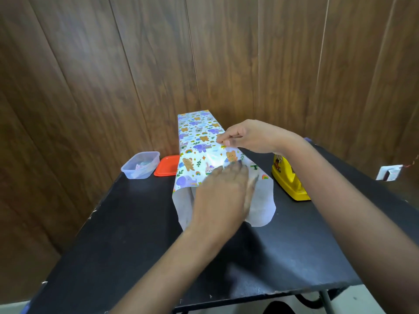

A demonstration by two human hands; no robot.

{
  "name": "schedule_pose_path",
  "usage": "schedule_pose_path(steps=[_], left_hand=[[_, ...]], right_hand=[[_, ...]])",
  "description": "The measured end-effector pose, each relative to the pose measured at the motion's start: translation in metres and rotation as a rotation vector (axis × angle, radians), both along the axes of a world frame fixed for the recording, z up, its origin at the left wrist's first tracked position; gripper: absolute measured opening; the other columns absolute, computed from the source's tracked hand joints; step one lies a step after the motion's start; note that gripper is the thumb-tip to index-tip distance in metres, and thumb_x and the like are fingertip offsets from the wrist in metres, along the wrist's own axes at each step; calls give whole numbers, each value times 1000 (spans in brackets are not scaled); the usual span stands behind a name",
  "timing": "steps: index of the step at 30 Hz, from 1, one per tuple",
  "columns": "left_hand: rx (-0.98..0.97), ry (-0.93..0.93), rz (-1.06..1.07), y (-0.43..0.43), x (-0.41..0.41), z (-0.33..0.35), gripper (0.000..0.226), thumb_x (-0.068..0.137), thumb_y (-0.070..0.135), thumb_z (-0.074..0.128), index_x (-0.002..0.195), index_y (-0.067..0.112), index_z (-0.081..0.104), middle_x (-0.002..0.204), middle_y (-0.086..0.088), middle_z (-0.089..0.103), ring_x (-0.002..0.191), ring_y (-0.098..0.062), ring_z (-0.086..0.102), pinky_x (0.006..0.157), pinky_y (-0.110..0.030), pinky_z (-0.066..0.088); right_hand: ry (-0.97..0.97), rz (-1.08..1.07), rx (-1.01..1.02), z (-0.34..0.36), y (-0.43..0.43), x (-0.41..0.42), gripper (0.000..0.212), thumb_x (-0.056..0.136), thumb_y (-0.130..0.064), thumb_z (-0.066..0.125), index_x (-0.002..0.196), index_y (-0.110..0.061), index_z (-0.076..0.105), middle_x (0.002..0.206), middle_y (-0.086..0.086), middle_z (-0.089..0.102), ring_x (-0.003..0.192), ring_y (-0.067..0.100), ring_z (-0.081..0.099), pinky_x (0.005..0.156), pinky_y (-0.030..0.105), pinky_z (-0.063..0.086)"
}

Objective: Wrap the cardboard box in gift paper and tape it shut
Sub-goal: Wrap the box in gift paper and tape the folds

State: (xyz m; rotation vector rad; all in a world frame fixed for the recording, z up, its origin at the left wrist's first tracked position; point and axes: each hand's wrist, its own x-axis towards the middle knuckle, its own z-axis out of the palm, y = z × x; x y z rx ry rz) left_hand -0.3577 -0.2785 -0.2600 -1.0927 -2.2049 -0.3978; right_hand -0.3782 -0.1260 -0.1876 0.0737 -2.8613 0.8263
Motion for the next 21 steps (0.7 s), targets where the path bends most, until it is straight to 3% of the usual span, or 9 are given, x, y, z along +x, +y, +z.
schedule_pose_path(steps=[2, 4, 7, 9, 13, 17, 19, 21], left_hand=[[78, -238, -15, -23, -10, 32, 29, 97, 30, 38, 105, 22, 65, 95, 4, 68, 81, -20, 64, 68, -32, 50], [79, -177, 16, -40, -40, 53, 29, 96, 33, 46, 114, 17, 63, 111, -1, 66, 98, -25, 62, 80, -38, 47], [-220, -364, 45, -50, -81, 61, 47, 94, 34, 51, 137, 17, 45, 148, 0, 38, 132, -22, 39, 106, -35, 29], [-304, -466, 1, -52, -93, 52, 58, 95, 34, 49, 147, 20, 28, 156, 3, 20, 143, -15, 19, 113, -29, 9], [-265, -327, 15, -53, -97, 40, 60, 97, 32, 45, 149, 22, 18, 157, 7, 18, 144, -6, 10, 115, -31, -1], [-357, -202, 91, -50, -95, 41, 63, 96, 37, 45, 150, 22, 15, 157, 7, 16, 144, -7, 9, 116, -31, -3], [-409, -122, 128, -45, -93, 40, 69, 94, 40, 48, 150, 20, 13, 157, 2, 16, 144, -10, 12, 116, -32, 0], [-433, -62, 164, -41, -91, 36, 75, 93, 39, 52, 150, 17, 10, 157, -3, 15, 144, -14, 15, 116, -31, 4]], right_hand=[[9, -16, 18, 2, -1, 0, 29, 92, -33, 58, 117, -22, 66, 118, -10, 64, 109, 6, 57, 94, 22, 42], [9, -35, 114, 5, -5, 0, 36, 87, -40, 63, 119, -23, 64, 111, -10, 65, 104, 10, 58, 90, 26, 43], [-5, -21, 189, 6, -15, -1, 49, 82, -46, 66, 127, -29, 58, 123, -8, 60, 109, 12, 54, 82, 25, 40], [-22, 0, 229, 4, -21, -4, 57, 80, -45, 68, 134, -34, 51, 132, -7, 54, 114, 11, 50, 79, 23, 33], [-58, 1, 303, 6, -23, -8, 64, 81, -34, 71, 139, -36, 43, 145, -10, 43, 125, 13, 44, 83, 22, 30], [-83, -9, 343, 8, -25, -6, 67, 82, -25, 71, 140, -36, 40, 145, -8, 43, 128, 14, 44, 82, 21, 31], [-81, -23, 371, 7, -29, -7, 70, 81, -26, 72, 141, -36, 37, 142, -5, 47, 124, 17, 48, 84, 24, 37], [-78, -49, 446, 5, -33, -6, 75, 80, -25, 72, 143, -37, 33, 126, -1, 59, 108, 18, 56, 81, 28, 43]])
